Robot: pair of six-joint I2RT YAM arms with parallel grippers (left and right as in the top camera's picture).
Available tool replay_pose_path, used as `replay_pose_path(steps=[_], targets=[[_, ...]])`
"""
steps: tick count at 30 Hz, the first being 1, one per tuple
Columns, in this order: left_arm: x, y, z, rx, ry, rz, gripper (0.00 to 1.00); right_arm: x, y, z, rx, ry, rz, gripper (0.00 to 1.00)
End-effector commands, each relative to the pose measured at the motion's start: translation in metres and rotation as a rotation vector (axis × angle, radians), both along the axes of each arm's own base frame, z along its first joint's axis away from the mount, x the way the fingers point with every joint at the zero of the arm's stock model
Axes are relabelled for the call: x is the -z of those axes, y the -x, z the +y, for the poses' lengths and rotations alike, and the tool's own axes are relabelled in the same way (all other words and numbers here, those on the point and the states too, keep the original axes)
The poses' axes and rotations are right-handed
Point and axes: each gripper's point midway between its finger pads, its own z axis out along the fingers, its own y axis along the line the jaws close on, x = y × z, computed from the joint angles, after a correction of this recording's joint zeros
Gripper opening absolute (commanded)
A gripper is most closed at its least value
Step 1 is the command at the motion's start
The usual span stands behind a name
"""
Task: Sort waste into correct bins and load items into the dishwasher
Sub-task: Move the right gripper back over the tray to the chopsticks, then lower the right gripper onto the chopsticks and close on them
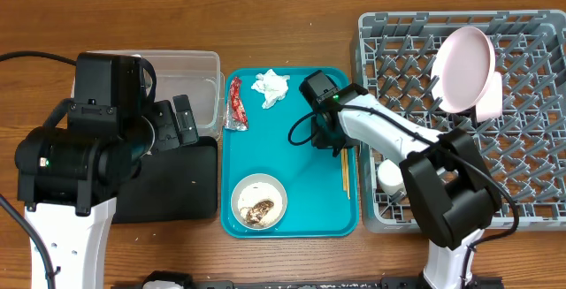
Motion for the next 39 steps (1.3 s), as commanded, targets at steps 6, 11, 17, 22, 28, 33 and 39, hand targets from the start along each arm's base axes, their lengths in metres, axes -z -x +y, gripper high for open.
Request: replay_pose_path(steps=[6,11,17,22,28,33,39], targets=[[-0.003,-0.001,0.003,-0.023,0.000,-0.010,1.00,0.000,-0.004,-0.010,-0.079,0.070,0.012,0.34],[-0.003,-0.001,0.003,-0.023,0.000,-0.010,1.00,-0.019,-0.007,-0.024,-0.082,0.171,-0.014,0.35],[-0.003,-0.001,0.003,-0.024,0.000,-0.010,1.00,-0.017,-0.006,-0.020,-0.083,0.141,-0.010,0.36],[-0.003,-0.001,0.003,-0.023,0.000,-0.010,1.00,-0.016,-0.005,-0.008,-0.106,0.082,0.004,0.36],[-0.003,-0.001,0.003,-0.023,0.000,-0.010,1.00,-0.009,-0.001,-0.001,-0.130,0.042,0.024,0.23],[-0.003,-0.001,0.003,-0.023,0.000,-0.010,1.00,0.013,0.013,-0.004,-0.134,0.037,0.079,0.23],[-0.003,-0.001,0.003,-0.023,0.000,-0.010,1.00,0.025,0.024,-0.007,-0.166,0.052,0.143,0.20]])
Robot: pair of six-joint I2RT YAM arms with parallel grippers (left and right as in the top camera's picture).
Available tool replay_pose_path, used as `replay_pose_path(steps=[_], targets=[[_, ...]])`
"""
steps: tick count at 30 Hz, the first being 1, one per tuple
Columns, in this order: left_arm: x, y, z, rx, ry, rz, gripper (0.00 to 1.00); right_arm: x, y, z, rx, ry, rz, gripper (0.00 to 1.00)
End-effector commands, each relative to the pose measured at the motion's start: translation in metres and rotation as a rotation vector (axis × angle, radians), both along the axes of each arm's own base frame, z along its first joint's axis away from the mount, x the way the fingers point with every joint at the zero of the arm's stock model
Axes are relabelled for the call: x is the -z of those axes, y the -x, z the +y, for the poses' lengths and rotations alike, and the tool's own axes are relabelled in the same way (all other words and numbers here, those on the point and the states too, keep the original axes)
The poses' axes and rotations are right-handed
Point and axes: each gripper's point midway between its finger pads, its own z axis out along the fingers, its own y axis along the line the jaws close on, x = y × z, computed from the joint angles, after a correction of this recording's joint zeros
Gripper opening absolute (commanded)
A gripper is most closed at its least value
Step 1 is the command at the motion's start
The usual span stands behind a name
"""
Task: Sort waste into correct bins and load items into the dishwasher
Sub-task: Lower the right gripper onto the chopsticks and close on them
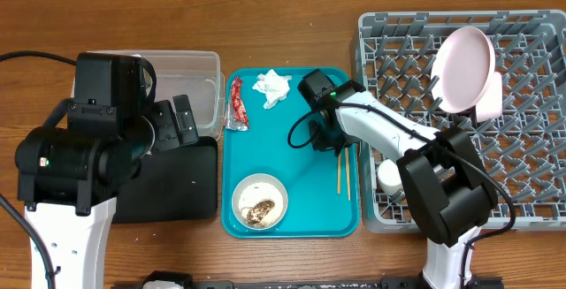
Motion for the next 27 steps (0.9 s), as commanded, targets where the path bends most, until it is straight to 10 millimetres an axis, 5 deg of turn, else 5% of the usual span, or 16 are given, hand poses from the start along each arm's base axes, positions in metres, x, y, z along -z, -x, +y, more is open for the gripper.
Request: replay_pose_path(steps=[1,7,16,27], targets=[[-0.003,-0.001,0.003,-0.023,0.000,-0.010,1.00,0.023,0.018,-0.008,-0.014,0.033,0.085,0.19],[-0.003,-0.001,0.003,-0.023,0.000,-0.010,1.00,0.020,0.018,-0.010,-0.015,0.046,0.082,0.15],[-0.003,-0.001,0.003,-0.023,0.000,-0.010,1.00,-0.022,-0.003,-0.007,-0.001,0.027,-0.058,0.26],[-0.003,-0.001,0.003,-0.023,0.000,-0.010,1.00,-0.019,-0.005,-0.013,-0.013,0.062,-0.070,0.27]])
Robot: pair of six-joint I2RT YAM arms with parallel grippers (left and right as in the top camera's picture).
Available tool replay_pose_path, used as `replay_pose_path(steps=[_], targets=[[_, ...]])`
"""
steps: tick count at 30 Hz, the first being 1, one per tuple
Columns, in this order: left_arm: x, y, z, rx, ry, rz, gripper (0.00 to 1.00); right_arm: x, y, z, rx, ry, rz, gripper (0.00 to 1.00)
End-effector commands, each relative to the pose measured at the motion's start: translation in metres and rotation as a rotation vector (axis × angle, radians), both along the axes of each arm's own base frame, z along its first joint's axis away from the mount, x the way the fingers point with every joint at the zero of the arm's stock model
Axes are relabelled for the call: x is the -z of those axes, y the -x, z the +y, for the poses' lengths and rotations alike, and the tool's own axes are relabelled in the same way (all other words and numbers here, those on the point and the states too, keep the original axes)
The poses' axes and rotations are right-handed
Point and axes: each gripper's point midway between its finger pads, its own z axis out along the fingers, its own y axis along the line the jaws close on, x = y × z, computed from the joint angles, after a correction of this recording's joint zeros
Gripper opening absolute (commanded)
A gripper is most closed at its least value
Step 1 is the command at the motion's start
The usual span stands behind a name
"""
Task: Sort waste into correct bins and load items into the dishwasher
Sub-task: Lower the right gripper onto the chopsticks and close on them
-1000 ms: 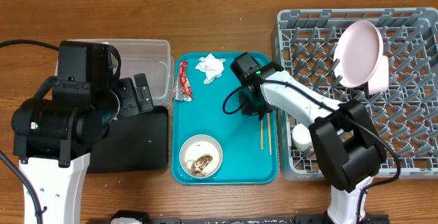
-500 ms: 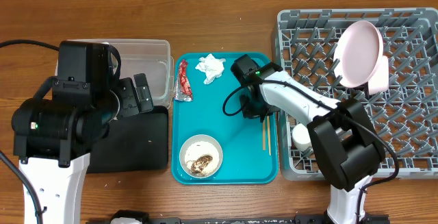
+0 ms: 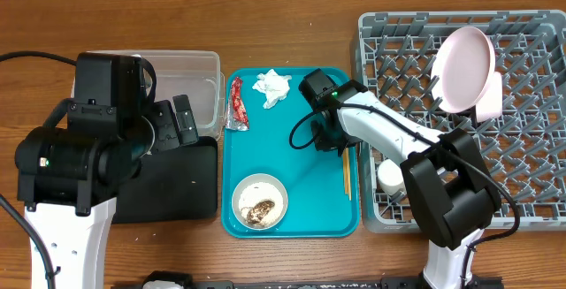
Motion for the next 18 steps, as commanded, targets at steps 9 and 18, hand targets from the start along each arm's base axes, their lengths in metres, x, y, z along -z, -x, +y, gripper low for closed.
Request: replay_pose_path(steps=[9,18], targets=[[-0.003,-0.001,0.003,-0.023,0.000,-0.010,1.00,-0.009,-0.008,-0.015,0.010,0.071,-0.069,0.33],[-0.003,-0.001,0.003,-0.023,0.000,-0.010,1.00,0.022,0.013,-0.004,-0.008,0.016,0.053,0.29]])
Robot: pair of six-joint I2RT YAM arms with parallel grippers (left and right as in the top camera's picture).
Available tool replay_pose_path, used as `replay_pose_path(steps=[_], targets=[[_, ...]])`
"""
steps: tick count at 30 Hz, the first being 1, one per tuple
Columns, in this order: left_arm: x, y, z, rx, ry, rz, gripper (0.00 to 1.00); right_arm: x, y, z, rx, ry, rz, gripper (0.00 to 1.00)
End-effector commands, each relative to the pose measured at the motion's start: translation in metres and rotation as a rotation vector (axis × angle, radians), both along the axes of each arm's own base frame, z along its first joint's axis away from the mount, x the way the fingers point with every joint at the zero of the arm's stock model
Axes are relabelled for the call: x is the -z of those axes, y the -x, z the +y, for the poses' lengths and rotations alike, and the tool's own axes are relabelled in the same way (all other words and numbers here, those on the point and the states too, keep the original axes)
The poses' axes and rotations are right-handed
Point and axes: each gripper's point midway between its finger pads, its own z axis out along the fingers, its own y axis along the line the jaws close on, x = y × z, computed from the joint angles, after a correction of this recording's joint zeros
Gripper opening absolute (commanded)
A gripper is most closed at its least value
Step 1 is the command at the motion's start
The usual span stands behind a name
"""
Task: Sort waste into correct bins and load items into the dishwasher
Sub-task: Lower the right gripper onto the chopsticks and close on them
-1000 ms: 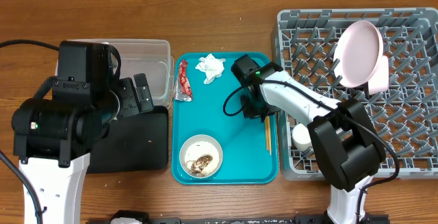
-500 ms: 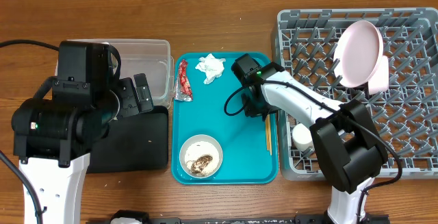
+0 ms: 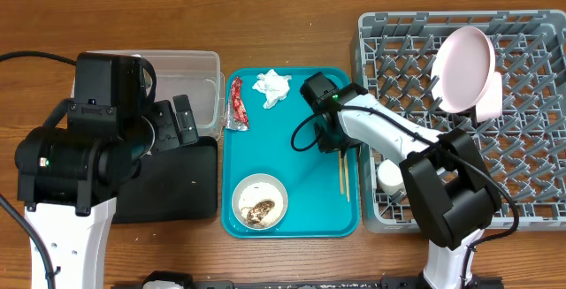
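On the teal tray (image 3: 301,218) lie a crumpled white tissue (image 3: 271,86), a red wrapper (image 3: 235,103), a white bowl with brown food scraps (image 3: 258,202) and a pair of wooden chopsticks (image 3: 343,176). My right gripper (image 3: 334,146) points down at the chopsticks' upper end by the tray's right edge. Its own wrist hides the fingers, so their state is unclear. My left gripper (image 3: 177,119) hovers open and empty at the seam between the clear bin (image 3: 199,68) and the black bin (image 3: 177,187).
The grey dish rack (image 3: 531,192) stands at the right, holding a pink bowl (image 3: 467,59) on edge and a white cup (image 3: 387,176) in its front left corner. The bulky left arm covers much of both bins.
The right gripper shifted slightly left, and the chopsticks shifted with it, lying a touch further left on the tray. The left arm is unchanged.
All along, the right gripper stayed at the chopsticks' top end. First they lay together near the tray's right edge, then splayed apart further left, then together again at the right, and now slightly left. Nothing else moved.
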Motion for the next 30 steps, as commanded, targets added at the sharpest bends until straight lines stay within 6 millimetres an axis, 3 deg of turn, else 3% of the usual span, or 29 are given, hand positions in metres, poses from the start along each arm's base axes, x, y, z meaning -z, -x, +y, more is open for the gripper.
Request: replay_pose_path(steps=[1,14,25,30], targets=[[-0.003,-0.001,0.003,-0.023,0.000,-0.010,1.00,0.017,0.013,0.006,-0.015,-0.026,0.070,0.29],[-0.003,-0.001,0.003,-0.023,0.000,-0.010,1.00,0.007,0.018,0.023,-0.081,0.004,0.028,0.30],[-0.003,-0.001,0.003,-0.023,0.000,-0.010,1.00,-0.030,0.010,0.028,-0.082,-0.050,-0.057,0.34],[-0.003,-0.001,0.003,-0.023,0.000,-0.010,1.00,-0.027,0.011,0.028,-0.090,-0.049,-0.048,0.33]])
